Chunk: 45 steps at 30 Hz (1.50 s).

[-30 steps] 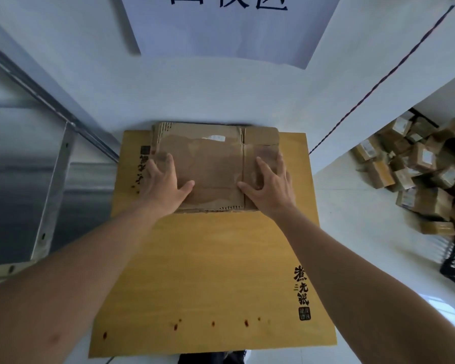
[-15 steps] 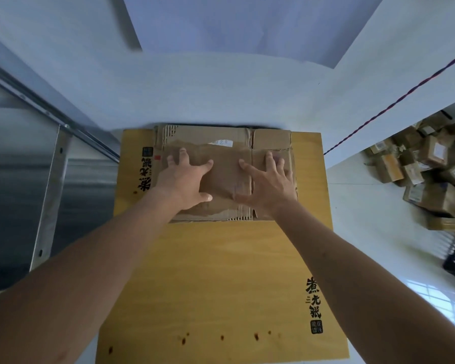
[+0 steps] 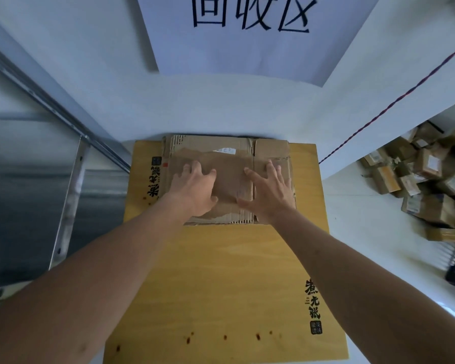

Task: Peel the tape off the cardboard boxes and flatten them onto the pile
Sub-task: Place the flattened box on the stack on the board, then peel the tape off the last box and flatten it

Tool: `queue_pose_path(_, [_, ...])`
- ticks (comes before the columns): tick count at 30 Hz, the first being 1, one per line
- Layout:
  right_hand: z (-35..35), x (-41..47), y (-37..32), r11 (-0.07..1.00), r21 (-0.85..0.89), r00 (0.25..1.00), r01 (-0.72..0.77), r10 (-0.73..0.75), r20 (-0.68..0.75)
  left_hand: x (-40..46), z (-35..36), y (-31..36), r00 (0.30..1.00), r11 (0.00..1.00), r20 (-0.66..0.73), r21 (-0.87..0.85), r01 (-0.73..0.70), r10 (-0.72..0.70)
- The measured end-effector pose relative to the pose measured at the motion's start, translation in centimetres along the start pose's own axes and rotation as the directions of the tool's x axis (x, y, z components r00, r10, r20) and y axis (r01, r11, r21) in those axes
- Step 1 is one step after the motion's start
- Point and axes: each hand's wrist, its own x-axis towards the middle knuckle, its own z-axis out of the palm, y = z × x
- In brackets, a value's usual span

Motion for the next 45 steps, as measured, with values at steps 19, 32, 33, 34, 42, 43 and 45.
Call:
queue_pose_path(19, [-13.0, -17.1, -5.0, 0.941, 0.023, 0.899, 0.336, -0.314, -0.304, -19.8, -9.8, 1.9, 0.898, 0.992, -0.424, -0.005, -0.129, 0.115])
queue_pose_path(32, [-17.5, -38.6, -8.5, 0.785, -0.222, 0.676, 0.579, -0.614, -0.408, -45.1, -9.6, 6.4, 0.762, 0.992, -0.639, -0.017, 0.123, -0.106])
queue_pose_path(33, [-17.7, -40.1, -9.0, 0.766, -0.234, 0.651, 0.598, -0.635, -0.416, -47.0, -9.6, 6.5, 0.748, 0.99, -0.653, -0.02, 0.138, -0.118])
queue_pose_path(34, [-17.9, -41.6, -9.6, 0.752, -0.244, 0.63, 0.613, -0.651, -0.423, -48.9, -9.5, 6.6, 0.733, 0.988, -0.667, -0.024, 0.153, -0.13])
queue_pose_path(42, [-18.7, -51.3, -16.9, 0.614, -0.319, 0.471, 0.722, -0.774, -0.423, -62.4, -8.6, 3.5, 0.609, 0.957, -0.75, -0.108, 0.27, -0.256])
queue_pose_path(43, [-18.7, -52.2, -18.3, 0.598, -0.327, 0.453, 0.732, -0.785, -0.423, -63.8, -8.4, 2.6, 0.595, 0.953, -0.757, -0.127, 0.274, -0.271])
queue_pose_path(45, [-18.6, -53.8, -21.1, 0.569, -0.344, 0.425, 0.747, -0.807, -0.411, -66.4, -8.2, 0.7, 0.566, 0.947, -0.769, -0.16, 0.279, -0.297])
